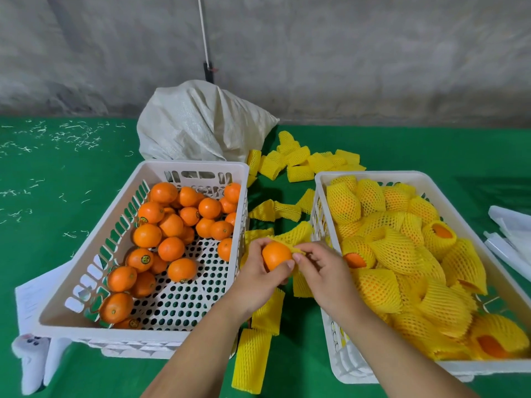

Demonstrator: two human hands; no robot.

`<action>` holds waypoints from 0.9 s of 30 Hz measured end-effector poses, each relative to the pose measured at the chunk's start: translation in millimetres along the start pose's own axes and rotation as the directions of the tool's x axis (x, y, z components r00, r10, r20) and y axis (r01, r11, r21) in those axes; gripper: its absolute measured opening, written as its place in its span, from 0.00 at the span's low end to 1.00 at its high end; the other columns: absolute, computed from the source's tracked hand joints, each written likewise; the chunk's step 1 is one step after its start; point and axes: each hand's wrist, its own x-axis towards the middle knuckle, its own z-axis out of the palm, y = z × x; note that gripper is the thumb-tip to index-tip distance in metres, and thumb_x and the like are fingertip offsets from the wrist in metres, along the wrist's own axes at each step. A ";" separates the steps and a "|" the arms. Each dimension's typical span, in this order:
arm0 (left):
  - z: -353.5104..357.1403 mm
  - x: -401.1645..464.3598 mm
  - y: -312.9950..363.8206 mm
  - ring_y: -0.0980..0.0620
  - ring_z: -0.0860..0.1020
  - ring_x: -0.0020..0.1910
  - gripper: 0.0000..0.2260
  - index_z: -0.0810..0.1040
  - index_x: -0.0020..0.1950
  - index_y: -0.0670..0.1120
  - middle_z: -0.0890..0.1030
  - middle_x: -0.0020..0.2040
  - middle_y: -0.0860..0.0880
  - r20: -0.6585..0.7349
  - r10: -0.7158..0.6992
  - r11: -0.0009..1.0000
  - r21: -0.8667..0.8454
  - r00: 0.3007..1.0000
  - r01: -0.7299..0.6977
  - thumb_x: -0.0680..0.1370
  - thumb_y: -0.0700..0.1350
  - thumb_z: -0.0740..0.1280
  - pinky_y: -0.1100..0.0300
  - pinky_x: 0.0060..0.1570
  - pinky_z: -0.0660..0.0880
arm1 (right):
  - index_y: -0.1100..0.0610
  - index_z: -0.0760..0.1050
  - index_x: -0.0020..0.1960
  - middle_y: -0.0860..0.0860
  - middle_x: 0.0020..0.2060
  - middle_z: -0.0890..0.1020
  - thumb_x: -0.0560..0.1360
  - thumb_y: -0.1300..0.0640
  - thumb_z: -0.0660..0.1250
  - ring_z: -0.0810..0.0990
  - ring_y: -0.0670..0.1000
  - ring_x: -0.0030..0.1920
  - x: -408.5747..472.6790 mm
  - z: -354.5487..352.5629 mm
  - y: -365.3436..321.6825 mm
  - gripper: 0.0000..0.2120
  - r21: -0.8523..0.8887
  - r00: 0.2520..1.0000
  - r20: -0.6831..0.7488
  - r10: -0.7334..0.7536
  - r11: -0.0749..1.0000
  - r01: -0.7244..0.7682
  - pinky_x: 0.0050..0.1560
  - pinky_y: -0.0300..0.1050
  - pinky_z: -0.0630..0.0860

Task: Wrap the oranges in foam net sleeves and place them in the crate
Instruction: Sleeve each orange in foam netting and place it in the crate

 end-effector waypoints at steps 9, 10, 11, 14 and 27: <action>-5.1 6.9 -11.6 0.48 0.81 0.61 0.38 0.59 0.78 0.57 0.70 0.71 0.45 0.054 0.055 0.979 0.194 0.997 -0.065 0.74 0.51 0.77 0.50 0.61 0.81 | 0.47 0.77 0.59 0.41 0.51 0.80 0.82 0.46 0.61 0.78 0.40 0.55 -4.0 3.4 -3.8 0.10 -0.034 0.995 -0.078 -0.063 0.998 0.060 0.51 0.32 0.75; -3.3 8.3 -13.6 0.52 0.80 0.60 0.36 0.63 0.74 0.57 0.71 0.69 0.47 0.008 0.102 0.962 0.256 0.995 -0.100 0.73 0.52 0.79 0.55 0.57 0.82 | 0.48 0.78 0.59 0.42 0.51 0.80 0.82 0.46 0.61 0.79 0.40 0.54 -5.3 2.4 -4.7 0.11 -0.029 0.994 -0.086 -0.074 0.997 0.072 0.51 0.32 0.76; -1.1 9.2 -14.9 0.58 0.79 0.56 0.34 0.65 0.69 0.58 0.73 0.65 0.49 -0.037 0.144 0.944 0.306 0.989 -0.126 0.71 0.55 0.81 0.61 0.50 0.82 | 0.49 0.78 0.58 0.42 0.50 0.80 0.82 0.46 0.62 0.79 0.41 0.53 -6.0 1.8 -4.4 0.11 -0.036 0.992 -0.088 -0.090 0.996 0.087 0.51 0.34 0.77; 3.8 8.3 -11.8 0.67 0.78 0.41 0.28 0.66 0.56 0.62 0.76 0.49 0.57 -0.173 0.155 0.951 0.291 0.973 -0.100 0.66 0.67 0.78 0.68 0.35 0.75 | 0.50 0.77 0.61 0.43 0.51 0.79 0.82 0.52 0.66 0.81 0.44 0.52 -3.7 3.1 -0.9 0.08 -0.001 0.996 -0.067 -0.063 0.998 0.063 0.50 0.43 0.80; -2.0 6.3 -8.6 0.49 0.85 0.57 0.30 0.70 0.71 0.69 0.81 0.61 0.59 0.047 0.111 0.992 -0.063 0.993 -0.108 0.73 0.60 0.79 0.57 0.56 0.82 | 0.53 0.79 0.59 0.45 0.49 0.82 0.82 0.57 0.65 0.81 0.44 0.50 -0.6 3.1 4.1 0.07 0.066 0.982 -0.189 0.004 0.998 0.009 0.48 0.51 0.81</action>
